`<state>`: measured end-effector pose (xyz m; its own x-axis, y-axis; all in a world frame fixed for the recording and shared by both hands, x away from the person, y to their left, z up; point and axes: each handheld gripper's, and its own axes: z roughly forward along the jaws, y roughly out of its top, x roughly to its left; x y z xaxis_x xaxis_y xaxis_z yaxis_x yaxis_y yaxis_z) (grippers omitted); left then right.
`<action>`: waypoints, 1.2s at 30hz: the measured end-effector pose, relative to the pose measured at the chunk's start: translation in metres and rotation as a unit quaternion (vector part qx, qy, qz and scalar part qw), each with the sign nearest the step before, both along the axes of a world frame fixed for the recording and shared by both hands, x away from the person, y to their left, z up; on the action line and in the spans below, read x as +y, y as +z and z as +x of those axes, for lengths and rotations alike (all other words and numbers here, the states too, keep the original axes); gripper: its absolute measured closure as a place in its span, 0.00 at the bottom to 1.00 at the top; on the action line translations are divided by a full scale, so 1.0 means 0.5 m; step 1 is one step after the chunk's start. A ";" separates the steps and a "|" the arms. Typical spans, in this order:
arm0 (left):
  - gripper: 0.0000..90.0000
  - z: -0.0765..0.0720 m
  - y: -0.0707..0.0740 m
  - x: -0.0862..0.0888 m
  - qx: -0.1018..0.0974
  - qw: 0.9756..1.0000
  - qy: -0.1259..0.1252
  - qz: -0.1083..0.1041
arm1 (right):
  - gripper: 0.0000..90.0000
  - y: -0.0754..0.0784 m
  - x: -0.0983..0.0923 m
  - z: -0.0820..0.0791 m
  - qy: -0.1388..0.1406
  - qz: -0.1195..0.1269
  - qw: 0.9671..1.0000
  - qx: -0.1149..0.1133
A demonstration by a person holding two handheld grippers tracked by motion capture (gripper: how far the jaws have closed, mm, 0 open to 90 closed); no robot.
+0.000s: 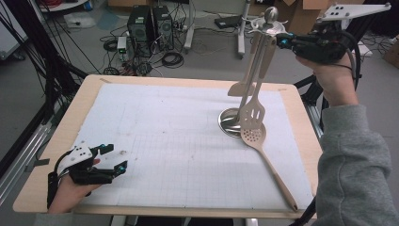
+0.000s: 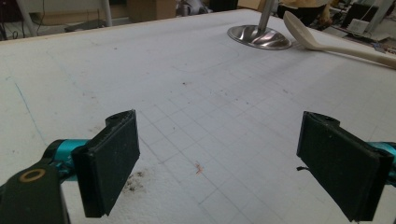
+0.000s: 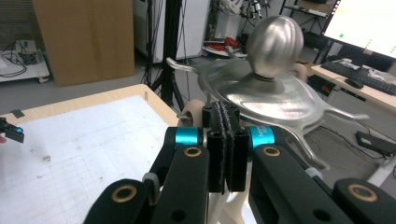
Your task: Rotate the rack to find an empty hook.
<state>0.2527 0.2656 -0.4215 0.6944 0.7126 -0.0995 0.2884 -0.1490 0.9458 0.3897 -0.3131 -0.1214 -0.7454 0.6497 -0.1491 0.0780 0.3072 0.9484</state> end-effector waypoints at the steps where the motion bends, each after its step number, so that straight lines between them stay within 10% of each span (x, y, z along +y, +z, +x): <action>1: 0.15 0.000 0.000 0.000 0.000 1.000 0.000 0.001 | 1.00 0.000 0.004 -0.001 0.002 0.000 1.000 0.001; 36: 0.15 0.002 -0.005 -0.001 0.004 1.000 -0.001 0.000 | 1.00 -0.001 0.075 0.005 0.005 -0.006 1.000 -0.002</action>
